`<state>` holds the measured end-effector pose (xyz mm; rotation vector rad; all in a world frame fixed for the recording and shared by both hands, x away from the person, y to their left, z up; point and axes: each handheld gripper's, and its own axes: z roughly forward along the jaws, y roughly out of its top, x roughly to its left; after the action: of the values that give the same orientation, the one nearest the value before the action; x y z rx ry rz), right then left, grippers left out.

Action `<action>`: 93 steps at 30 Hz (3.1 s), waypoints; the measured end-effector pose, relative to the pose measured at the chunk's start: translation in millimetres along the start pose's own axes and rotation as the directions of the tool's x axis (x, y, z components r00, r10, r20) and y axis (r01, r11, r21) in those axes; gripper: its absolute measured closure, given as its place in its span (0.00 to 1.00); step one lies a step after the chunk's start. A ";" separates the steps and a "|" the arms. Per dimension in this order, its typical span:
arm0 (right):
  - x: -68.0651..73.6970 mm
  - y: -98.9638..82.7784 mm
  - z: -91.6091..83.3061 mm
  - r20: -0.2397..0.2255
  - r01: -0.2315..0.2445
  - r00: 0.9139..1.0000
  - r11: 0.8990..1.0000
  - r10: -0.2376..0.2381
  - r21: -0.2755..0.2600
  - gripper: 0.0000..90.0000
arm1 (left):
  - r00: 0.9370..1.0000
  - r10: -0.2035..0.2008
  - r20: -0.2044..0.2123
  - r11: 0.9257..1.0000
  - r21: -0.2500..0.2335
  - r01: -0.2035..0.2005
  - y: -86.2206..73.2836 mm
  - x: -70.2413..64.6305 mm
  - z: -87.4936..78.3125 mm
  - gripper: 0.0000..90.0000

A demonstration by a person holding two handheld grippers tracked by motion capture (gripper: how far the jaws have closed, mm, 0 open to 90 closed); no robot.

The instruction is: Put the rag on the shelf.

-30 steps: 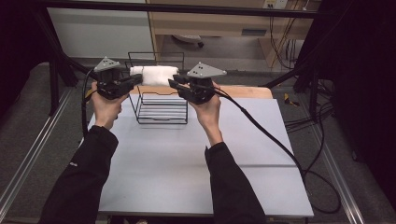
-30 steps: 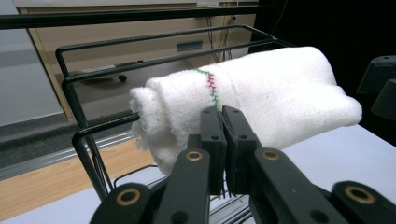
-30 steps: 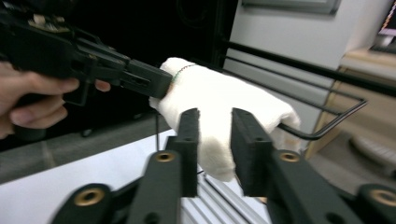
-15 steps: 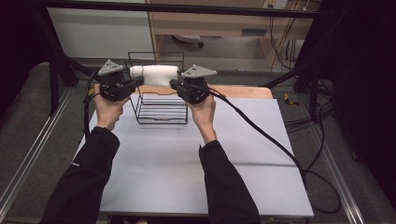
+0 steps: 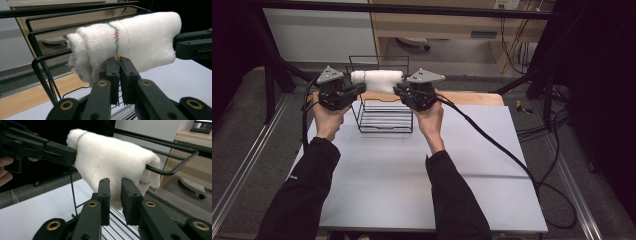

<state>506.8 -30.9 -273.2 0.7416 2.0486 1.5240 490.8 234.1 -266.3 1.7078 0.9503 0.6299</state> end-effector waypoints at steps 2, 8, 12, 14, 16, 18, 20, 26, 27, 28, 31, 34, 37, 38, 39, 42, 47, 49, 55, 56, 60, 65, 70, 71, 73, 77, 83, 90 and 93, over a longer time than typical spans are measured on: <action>1.0 2.2 -4.9 -0.005 0.003 1.000 1.000 -0.003 -0.007 0.80 | 1.000 0.003 0.003 1.000 -0.008 -0.003 0.0 -0.9 -2.8 0.93; 2.3 8.5 -17.4 -0.028 -0.020 0.999 1.000 0.019 -0.018 0.71 | 1.000 0.011 0.005 1.000 -0.019 -0.011 1.6 -3.9 -8.5 0.88; 2.6 11.4 -24.3 -0.041 -0.027 0.999 1.000 0.026 -0.016 0.66 | 1.000 0.012 0.005 1.000 -0.021 -0.012 1.9 -5.0 -11.9 0.84; 3.2 12.5 -27.5 -0.043 -0.031 0.999 0.999 0.030 -0.017 0.61 | 1.000 0.009 0.006 1.000 -0.020 -0.009 1.8 -5.0 -14.0 0.80; 3.1 12.8 -30.0 -0.044 -0.037 0.998 0.999 0.036 -0.010 0.56 | 1.000 0.011 0.004 1.000 -0.020 -0.011 1.6 -5.2 -16.5 0.75; 2.3 12.3 -32.2 -0.043 -0.041 0.998 0.999 0.041 -0.004 0.52 | 1.000 0.016 0.000 1.000 -0.021 -0.016 1.2 -5.2 -19.9 0.72; 0.5 10.9 -35.2 -0.047 -0.051 0.998 0.999 0.052 0.007 0.48 | 1.000 0.023 0.003 0.999 -0.024 -0.023 0.3 -4.9 -24.2 0.67; -3.9 5.7 -48.1 -0.042 -0.059 0.997 0.998 0.061 0.028 0.37 | 0.999 0.042 0.001 0.999 -0.013 -0.042 -3.8 -4.2 -36.1 0.56; -4.7 4.9 -50.4 -0.042 -0.063 0.997 0.998 0.064 0.027 0.36 | 0.999 0.041 0.002 0.999 -0.010 -0.041 -4.7 -4.1 -37.4 0.55; -5.5 4.4 -52.6 -0.039 -0.069 0.997 0.997 0.070 0.029 0.34 | 0.999 0.042 0.003 0.999 -0.008 -0.042 -5.8 -4.0 -38.9 0.53; -7.4 3.1 -59.6 -0.037 -0.067 0.997 0.997 0.068 0.033 0.26 | 0.999 0.046 0.007 0.999 0.000 -0.046 -9.7 -4.3 -42.6 0.48; -10.1 -0.1 -67.3 -0.043 -0.078 0.996 0.996 0.079 0.038 0.22 | 0.998 0.053 0.015 0.998 0.019 -0.054 -15.5 -5.1 -45.4 0.43; -13.2 -6.1 -74.6 -0.039 -0.085 0.995 0.996 0.087 0.039 0.15 | 0.998 0.052 0.025 0.998 0.031 -0.052 -23.2 -6.0 -47.8 0.38; -14.5 -8.8 -76.9 -0.042 -0.091 0.995 0.995 0.093 0.039 0.14 | 0.998 0.050 0.026 0.998 0.037 -0.051 -26.0 -6.4 -48.5 0.36; -15.8 -11.6 -79.4 -0.045 -0.096 0.994 0.995 0.098 0.041 0.12 | 0.998 0.049 0.026 0.998 0.043 -0.050 -29.1 -6.9 -49.1 0.33; -19.4 -20.7 -87.0 -0.048 -0.099 0.994 0.994 0.101 0.048 0.09 | 0.998 0.050 0.028 0.997 0.060 -0.051 -38.8 -7.7 -50.4 0.28; -28.6 -39.5 -100.9 -0.066 -0.121 0.990 0.990 0.126 0.073 0.06 | 0.999 0.032 0.041 0.996 0.079 -0.035 -58.2 -7.6 -52.4 0.22; -31.5 -48.0 -106.7 -0.064 -0.107 0.992 0.990 0.113 0.087 0.05 | 0.998 0.030 0.047 0.995 0.094 -0.034 -66.8 -8.4 -52.2 0.17; -37.4 -75.2 -123.7 -0.064 -0.116 0.990 0.986 0.124 0.123 0.03 | 0.997 0.034 0.065 0.992 0.122 -0.042 -93.8 -12.0 -51.9 0.09; -38.3 -79.9 -126.3 -0.064 -0.121 0.989 0.985 0.130 0.127 0.03 | 0.997 0.036 0.070 0.991 0.127 -0.045 -98.5 -12.6 -51.7 0.08; -41.8 -98.2 -136.4 -0.060 -0.137 0.987 0.980 0.147 0.141 0.02 | 0.996 0.036 0.085 0.988 0.145 -0.049 -116.8 -14.6 -51.3 0.07; -44.7 -120.6 -148.9 -0.055 -0.156 0.985 0.975 0.166 0.161 0.01 | 0.994 0.029 0.103 0.986 0.161 -0.045 -137.2 -15.6 -53.0 0.07; -45.7 -146.0 -160.5 -0.059 -0.185 0.979 0.967 0.197 0.173 0.00 | 0.993 0.034 0.110 0.982 0.183 -0.053 -154.0 -15.3 -56.7 0.07; -45.8 -151.3 -162.4 -0.058 -0.183 0.979 0.966 0.197 0.184 0.00 | 0.993 0.034 0.109 0.982 0.184 -0.054 -157.0 -15.1 -57.9 0.07; -46.1 -162.6 -166.5 -0.052 -0.186 0.978 0.961 0.200 0.205 0.00 | 0.993 0.028 0.113 0.981 0.186 -0.049 -162.6 -14.9 -59.9 0.08; -49.1 -184.2 -174.9 -0.059 -0.217 0.970 0.952 0.234 0.216 0.00 | 0.993 0.041 0.114 0.977 0.204 -0.064 -170.1 -13.0 -62.7 0.09; -51.9 -208.9 -189.1 -0.050 -0.240 0.965 0.943 0.258 0.231 0.00 | 0.992 0.034 0.122 0.973 0.224 -0.061 -178.4 -11.0 -66.0 0.09; -54.6 -230.2 -204.5 -0.027 -0.262 0.961 0.934 0.276 0.241 0.00 | 0.993 0.017 0.116 0.972 0.233 -0.044 -188.9 -9.1 -69.7 0.09; -53.6 -235.9 -207.8 -0.033 -0.264 0.959 0.931 0.281 0.254 0.00 | 0.993 0.014 0.114 0.971 0.237 -0.041 -191.9 -7.2 -71.2 0.09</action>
<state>376.6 -268.2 -441.8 1.1257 2.2919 1.4669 375.1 294.7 -424.0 1.9515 0.9544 0.4450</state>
